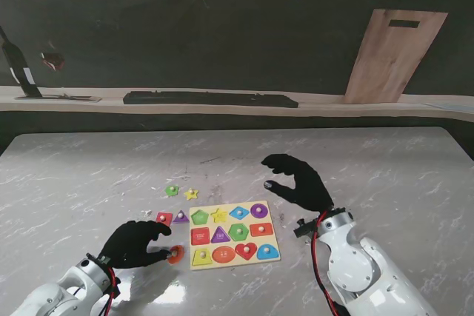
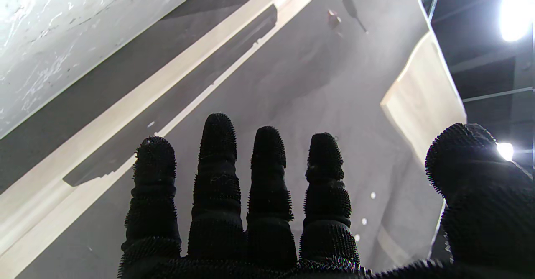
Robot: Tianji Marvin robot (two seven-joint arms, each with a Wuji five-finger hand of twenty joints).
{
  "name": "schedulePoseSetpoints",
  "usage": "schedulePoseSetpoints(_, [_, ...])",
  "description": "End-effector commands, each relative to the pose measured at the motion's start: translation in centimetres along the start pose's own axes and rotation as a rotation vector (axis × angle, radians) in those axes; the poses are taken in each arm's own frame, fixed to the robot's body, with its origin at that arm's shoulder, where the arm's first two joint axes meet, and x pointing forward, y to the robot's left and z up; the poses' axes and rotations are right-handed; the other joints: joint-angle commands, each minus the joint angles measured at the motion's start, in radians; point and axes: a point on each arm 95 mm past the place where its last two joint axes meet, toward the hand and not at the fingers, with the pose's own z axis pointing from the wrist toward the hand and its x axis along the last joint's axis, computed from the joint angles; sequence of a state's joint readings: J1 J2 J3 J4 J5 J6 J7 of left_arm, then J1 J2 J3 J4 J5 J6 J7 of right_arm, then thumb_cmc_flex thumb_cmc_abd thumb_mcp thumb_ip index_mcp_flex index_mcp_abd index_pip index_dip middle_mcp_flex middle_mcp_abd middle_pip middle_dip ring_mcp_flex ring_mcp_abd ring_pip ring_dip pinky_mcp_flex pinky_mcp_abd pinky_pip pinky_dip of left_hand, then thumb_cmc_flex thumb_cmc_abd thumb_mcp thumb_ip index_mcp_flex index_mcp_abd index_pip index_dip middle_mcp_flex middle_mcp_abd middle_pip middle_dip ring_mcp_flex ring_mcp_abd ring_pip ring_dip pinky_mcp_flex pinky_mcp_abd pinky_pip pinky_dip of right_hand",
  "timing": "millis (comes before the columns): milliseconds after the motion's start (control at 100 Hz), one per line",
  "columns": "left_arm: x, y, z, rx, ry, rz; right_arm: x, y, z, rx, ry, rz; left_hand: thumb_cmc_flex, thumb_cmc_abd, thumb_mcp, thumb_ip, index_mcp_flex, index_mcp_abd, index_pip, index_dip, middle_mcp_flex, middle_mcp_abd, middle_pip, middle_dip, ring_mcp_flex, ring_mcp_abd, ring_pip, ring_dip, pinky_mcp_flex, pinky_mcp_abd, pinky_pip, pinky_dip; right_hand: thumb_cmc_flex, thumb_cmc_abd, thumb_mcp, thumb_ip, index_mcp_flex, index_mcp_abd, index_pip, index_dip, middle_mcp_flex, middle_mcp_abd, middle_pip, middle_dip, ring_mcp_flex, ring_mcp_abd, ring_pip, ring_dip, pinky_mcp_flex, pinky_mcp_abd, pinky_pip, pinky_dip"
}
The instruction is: Fit puzzle pieces into a puzzle board
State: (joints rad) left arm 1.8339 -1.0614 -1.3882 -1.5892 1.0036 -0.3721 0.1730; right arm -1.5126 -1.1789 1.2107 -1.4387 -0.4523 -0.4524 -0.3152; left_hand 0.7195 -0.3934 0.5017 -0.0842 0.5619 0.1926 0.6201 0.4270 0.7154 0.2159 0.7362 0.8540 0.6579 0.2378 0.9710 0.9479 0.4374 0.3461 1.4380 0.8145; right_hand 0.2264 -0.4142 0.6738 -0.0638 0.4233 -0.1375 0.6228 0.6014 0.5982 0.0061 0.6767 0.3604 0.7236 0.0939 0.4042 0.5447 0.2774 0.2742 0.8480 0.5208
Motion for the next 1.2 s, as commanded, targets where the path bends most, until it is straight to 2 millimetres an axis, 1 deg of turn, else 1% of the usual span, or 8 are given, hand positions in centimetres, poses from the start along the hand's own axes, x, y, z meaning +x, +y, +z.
schedulePoseSetpoints(0, [-0.5, 0.4, 0.0, 0.002, -0.015, -0.007, 0.0, -0.4, -0.1, 0.01, -0.009, 0.005, 0.015, -0.016, 0.034, 0.032, 0.001, -0.01, -0.01, -0.004, -0.022, -0.003, 0.006, 0.021, -0.007, -0.022, 0.002, 0.022, 0.013, -0.061, 0.043, 0.018, -0.002, 0.014, -0.022, 0.02, 0.012, -0.03, 0.003, 0.013, -0.009, -0.011, -0.009, 0.007, 0.0, -0.015, 0.015, 0.011, -0.009, 0.007, 0.011, 0.016])
schedulePoseSetpoints(470, [-4.5, -0.4, 2.9, 0.081, -0.072, 0.036, -0.3, -0.7, 0.0, 0.027, -0.032, -0.009, 0.085, -0.02, 0.091, 0.04, -0.023, -0.011, -0.016, -0.013, -0.033, -0.005, 0.025, 0.04, -0.007, -0.028, 0.016, 0.02, 0.022, -0.062, 0.047, 0.002, -0.002, 0.014, -0.021, 0.02, 0.012, -0.031, 0.004, 0.013, -0.008, -0.011, -0.008, 0.008, 0.001, -0.012, 0.017, 0.012, -0.009, 0.007, 0.012, 0.016])
schedulePoseSetpoints(520, [-4.8, -0.4, 3.2, 0.073, -0.075, 0.024, -0.4, -0.7, 0.0, 0.028, -0.035, -0.011, 0.097, -0.031, 0.098, 0.03, -0.021, -0.016, -0.034, -0.026, -0.035, -0.005, 0.024, 0.067, -0.01, -0.028, 0.014, 0.017, 0.017, -0.063, 0.045, -0.002, -0.001, 0.014, -0.021, 0.02, 0.01, -0.03, 0.004, 0.013, -0.009, -0.01, -0.008, 0.008, -0.001, -0.011, 0.018, 0.013, -0.009, 0.007, 0.012, 0.016])
schedulePoseSetpoints(560, [-5.0, -0.4, 3.4, 0.065, -0.075, 0.017, -0.4, -0.7, 0.1, 0.028, -0.037, -0.011, 0.105, -0.038, 0.102, 0.022, -0.02, -0.018, -0.035, -0.031, -0.032, -0.006, 0.003, 0.11, -0.01, -0.028, 0.014, 0.016, 0.016, -0.062, 0.046, -0.006, -0.001, 0.013, -0.021, 0.02, 0.01, -0.031, 0.004, 0.013, -0.009, -0.009, -0.007, 0.008, 0.0, -0.011, 0.019, 0.013, -0.01, 0.008, 0.011, 0.016])
schedulePoseSetpoints(690, [-5.2, -0.3, 4.1, 0.042, -0.071, 0.005, -0.4, -0.8, 0.1, 0.03, -0.043, -0.012, 0.124, -0.043, 0.106, 0.015, -0.017, -0.024, -0.039, -0.035, -0.036, -0.006, -0.002, 0.127, -0.014, -0.031, 0.01, 0.014, 0.014, -0.063, 0.045, -0.007, -0.001, 0.014, -0.021, 0.02, 0.013, -0.03, 0.005, 0.013, -0.009, -0.01, -0.007, 0.008, 0.0, -0.011, 0.021, 0.015, -0.01, 0.007, 0.012, 0.016])
schedulePoseSetpoints(750, [-5.3, -0.2, 4.3, 0.031, -0.068, 0.004, -0.4, -0.9, 0.1, 0.03, -0.044, -0.012, 0.144, -0.046, 0.095, 0.001, -0.007, -0.03, -0.045, -0.04, -0.032, -0.009, -0.015, 0.158, -0.012, -0.034, 0.009, 0.014, 0.013, -0.064, 0.045, -0.007, -0.001, 0.014, -0.021, 0.02, 0.011, -0.03, 0.004, 0.013, -0.009, -0.01, -0.007, 0.008, 0.0, -0.01, 0.022, 0.015, -0.01, 0.007, 0.012, 0.016])
schedulePoseSetpoints(970, [-5.5, 0.2, 4.7, 0.011, -0.071, 0.01, -0.4, -0.9, 0.2, 0.034, -0.046, -0.008, 0.165, -0.059, 0.096, -0.004, 0.001, -0.034, -0.048, -0.043, -0.026, -0.01, -0.021, 0.18, -0.013, -0.04, 0.009, 0.016, 0.015, -0.07, 0.047, -0.007, -0.001, 0.014, -0.021, 0.02, 0.011, -0.03, 0.005, 0.013, -0.009, -0.01, -0.006, 0.009, -0.001, -0.009, 0.024, 0.016, -0.011, 0.007, 0.012, 0.016])
schedulePoseSetpoints(1190, [-5.8, 0.2, 5.2, 0.007, -0.074, 0.004, -0.3, -0.9, 0.3, 0.028, -0.047, -0.009, 0.16, -0.041, 0.087, -0.006, 0.005, -0.031, -0.055, -0.051, -0.027, -0.009, -0.029, 0.191, -0.013, -0.039, 0.01, 0.019, 0.017, -0.072, 0.049, -0.008, -0.001, 0.014, -0.021, 0.02, 0.013, -0.03, 0.006, 0.014, -0.009, -0.011, -0.003, 0.012, -0.001, -0.009, 0.025, 0.016, -0.01, 0.008, 0.012, 0.017])
